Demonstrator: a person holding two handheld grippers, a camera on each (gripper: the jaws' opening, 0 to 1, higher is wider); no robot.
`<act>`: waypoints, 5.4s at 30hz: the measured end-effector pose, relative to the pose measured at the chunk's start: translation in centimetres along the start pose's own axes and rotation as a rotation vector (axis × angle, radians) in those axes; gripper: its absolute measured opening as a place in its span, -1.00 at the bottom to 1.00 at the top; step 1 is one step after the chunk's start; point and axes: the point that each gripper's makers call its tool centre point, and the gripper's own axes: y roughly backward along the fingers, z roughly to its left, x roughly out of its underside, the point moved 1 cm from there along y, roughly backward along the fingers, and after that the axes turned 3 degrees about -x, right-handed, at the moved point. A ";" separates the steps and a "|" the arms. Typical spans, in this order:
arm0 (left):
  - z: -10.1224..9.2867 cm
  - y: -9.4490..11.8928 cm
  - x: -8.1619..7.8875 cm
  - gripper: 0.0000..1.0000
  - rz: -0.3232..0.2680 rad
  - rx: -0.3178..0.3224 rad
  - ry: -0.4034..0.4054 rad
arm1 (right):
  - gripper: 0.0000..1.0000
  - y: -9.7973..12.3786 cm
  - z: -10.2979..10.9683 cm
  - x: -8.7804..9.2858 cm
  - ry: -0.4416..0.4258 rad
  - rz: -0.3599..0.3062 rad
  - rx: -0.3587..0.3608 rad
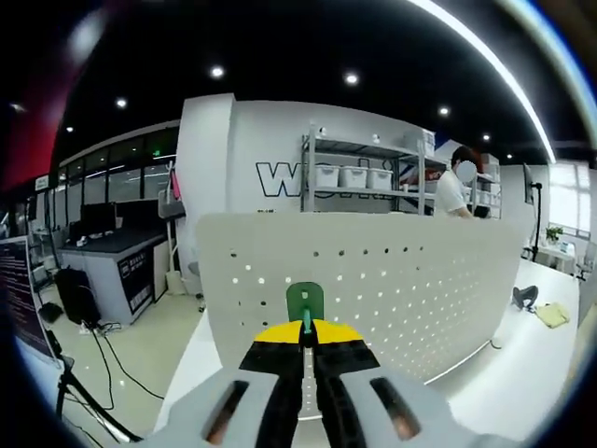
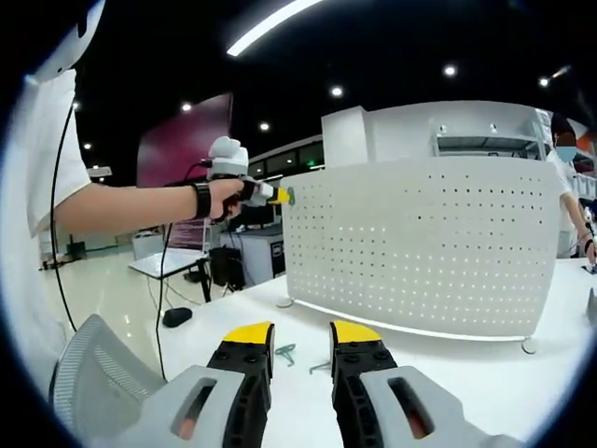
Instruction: Insert the hook assembly into the mounting plate slot until the hook locks in place.
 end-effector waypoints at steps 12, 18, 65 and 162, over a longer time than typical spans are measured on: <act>0.8 -2.4 -1.3 -0.96 -0.009 -0.021 -0.032 | -0.53 0.2 -0.6 -0.2 0.001 0.003 0.018; 1.0 -3.3 -1.6 -0.96 -0.012 -0.029 -0.050 | -0.53 0.3 -0.8 -0.2 0.000 0.003 0.031; 1.1 -5.5 -1.6 -0.76 0.019 -0.011 -0.108 | -0.55 -0.3 -0.8 0.0 -0.013 0.015 0.024; -15.4 17.7 11.5 0.21 0.023 0.408 -0.018 | -0.39 1.6 -2.0 3.4 -0.039 0.165 -0.015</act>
